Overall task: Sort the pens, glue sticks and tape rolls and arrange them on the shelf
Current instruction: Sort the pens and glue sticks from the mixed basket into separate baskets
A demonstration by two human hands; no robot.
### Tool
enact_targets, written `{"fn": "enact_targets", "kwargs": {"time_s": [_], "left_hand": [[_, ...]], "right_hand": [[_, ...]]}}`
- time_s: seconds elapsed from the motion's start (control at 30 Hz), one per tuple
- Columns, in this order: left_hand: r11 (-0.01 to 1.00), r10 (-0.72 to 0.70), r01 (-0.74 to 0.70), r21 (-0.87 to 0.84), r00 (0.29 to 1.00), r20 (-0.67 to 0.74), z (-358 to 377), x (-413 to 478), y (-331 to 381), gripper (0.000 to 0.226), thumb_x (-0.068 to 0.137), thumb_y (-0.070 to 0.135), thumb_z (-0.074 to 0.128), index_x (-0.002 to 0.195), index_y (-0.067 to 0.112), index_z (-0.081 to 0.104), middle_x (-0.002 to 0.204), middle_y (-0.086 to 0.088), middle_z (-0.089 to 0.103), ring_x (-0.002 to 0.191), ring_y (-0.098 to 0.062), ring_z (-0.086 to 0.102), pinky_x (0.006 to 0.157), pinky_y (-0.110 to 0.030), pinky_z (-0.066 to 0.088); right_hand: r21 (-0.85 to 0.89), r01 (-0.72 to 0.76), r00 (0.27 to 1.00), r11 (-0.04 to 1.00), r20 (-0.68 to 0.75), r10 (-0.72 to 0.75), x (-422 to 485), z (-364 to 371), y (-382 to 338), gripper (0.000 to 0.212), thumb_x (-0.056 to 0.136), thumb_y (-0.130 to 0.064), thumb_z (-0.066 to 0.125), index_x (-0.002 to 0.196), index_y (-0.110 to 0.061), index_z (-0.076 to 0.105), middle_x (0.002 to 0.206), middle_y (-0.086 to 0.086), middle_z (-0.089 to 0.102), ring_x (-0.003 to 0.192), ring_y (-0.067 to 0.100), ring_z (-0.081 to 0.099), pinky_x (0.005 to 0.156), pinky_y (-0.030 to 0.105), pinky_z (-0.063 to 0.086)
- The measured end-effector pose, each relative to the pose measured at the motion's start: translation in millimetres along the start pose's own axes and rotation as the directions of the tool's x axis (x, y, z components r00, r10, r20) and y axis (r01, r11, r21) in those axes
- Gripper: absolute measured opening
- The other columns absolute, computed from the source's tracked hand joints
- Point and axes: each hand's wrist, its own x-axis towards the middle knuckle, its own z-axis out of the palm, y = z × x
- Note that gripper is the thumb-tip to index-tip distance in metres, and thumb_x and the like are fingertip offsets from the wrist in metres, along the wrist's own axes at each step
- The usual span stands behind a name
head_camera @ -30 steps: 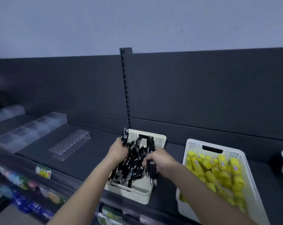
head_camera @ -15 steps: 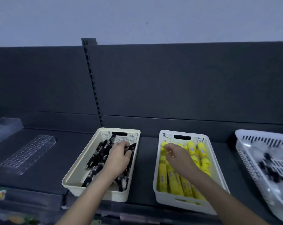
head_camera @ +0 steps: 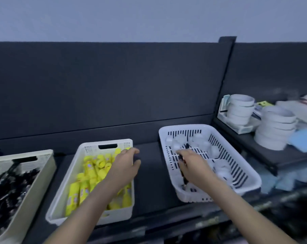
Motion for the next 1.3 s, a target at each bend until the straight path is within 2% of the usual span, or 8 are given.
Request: {"fn": "enact_targets", "kwargs": {"time_s": [0.23,0.4,0.53,0.63,0.77,0.93,1.07,1.3], "left_hand": [[0.998,0.047,-0.058,0.037,0.965,0.260,77.5,25.3,100.5,0.041,0.093,0.013,0.046,0.134,0.012,0.043,0.138,-0.005,0.046,0.124,-0.019,0.046,0.095,-0.024,0.036],[0.958,-0.057,-0.109,0.265,0.833,0.550,107.4,32.9,123.3,0.071,0.086,-0.001,0.043,0.147,0.028,0.020,0.142,-0.009,0.034,0.124,-0.026,0.043,0.095,-0.036,0.046],[0.940,-0.034,-0.189,0.284,0.777,0.629,122.5,48.3,120.5,0.063,0.086,0.001,0.047,0.140,0.033,0.037,0.145,0.000,0.039,0.129,-0.021,0.041,0.102,-0.038,0.042],[0.938,-0.021,-0.200,0.284,0.783,0.622,122.0,60.3,119.6,0.046,0.087,0.008,0.053,0.130,0.025,0.051,0.133,-0.001,0.049,0.116,-0.021,0.052,0.096,-0.036,0.047],[0.945,-0.016,-0.091,0.315,0.946,0.323,109.5,78.4,113.9,0.032,0.090,0.010,0.046,0.120,0.013,0.057,0.123,-0.005,0.051,0.108,-0.025,0.055,0.089,-0.036,0.048],[0.833,-0.059,-0.069,0.548,0.975,0.213,106.3,85.5,105.0,0.015,0.088,0.007,0.049,0.098,0.006,0.061,0.114,-0.011,0.055,0.099,-0.028,0.056,0.074,-0.033,0.044],[0.797,-0.089,-0.171,0.579,0.916,0.392,123.5,75.1,106.3,0.021,0.093,0.020,0.046,0.075,0.009,0.048,0.104,-0.011,0.063,0.091,-0.029,0.061,0.068,-0.030,0.037],[0.952,-0.148,-0.024,0.305,0.837,0.527,149.1,86.7,110.2,0.019,0.084,0.007,0.058,0.094,0.012,0.043,0.073,0.002,0.042,0.064,-0.013,0.046,0.053,-0.023,0.035]], "right_hand": [[-0.112,-0.049,0.979,0.992,0.193,0.070,-5.5,-36.5,127.9,0.046,0.095,-0.022,0.047,0.140,-0.017,0.037,0.140,0.006,0.042,0.126,0.024,0.043,0.100,0.035,0.042],[-0.122,0.157,0.930,0.980,0.352,-0.105,10.4,-32.7,140.9,0.052,0.094,-0.024,0.047,0.143,-0.025,0.031,0.146,0.006,0.033,0.131,0.023,0.038,0.107,0.034,0.035],[-0.155,0.226,0.880,0.962,0.456,-0.133,32.2,-10.8,142.3,0.052,0.090,-0.025,0.049,0.140,-0.028,0.036,0.139,0.007,0.044,0.121,0.025,0.049,0.100,0.041,0.043],[-0.137,0.137,0.916,0.981,0.395,-0.073,43.9,-4.7,153.7,0.036,0.088,-0.013,0.047,0.124,-0.013,0.051,0.120,0.010,0.058,0.104,0.025,0.057,0.085,0.035,0.049],[0.028,-0.075,0.992,0.997,0.101,0.071,62.1,-6.1,170.0,0.032,0.087,-0.011,0.050,0.118,-0.005,0.050,0.103,0.010,0.055,0.094,0.026,0.058,0.067,0.025,0.041],[-0.133,-0.035,0.999,0.990,-0.012,0.034,60.8,-7.9,156.9,0.036,0.088,-0.026,0.057,0.119,-0.009,0.050,0.114,0.008,0.051,0.099,0.023,0.054,0.081,0.029,0.045],[-0.220,0.166,0.949,0.961,0.300,-0.096,48.6,3.6,134.4,0.043,0.089,-0.044,0.053,0.061,-0.012,0.048,0.062,0.001,0.046,0.054,0.013,0.042,0.051,0.025,0.033],[-0.258,0.087,0.886,0.962,0.461,0.043,58.0,18.7,136.0,0.036,0.085,-0.028,0.054,0.058,-0.018,0.033,0.059,-0.004,0.037,0.051,0.009,0.034,0.046,0.022,0.027]]}}
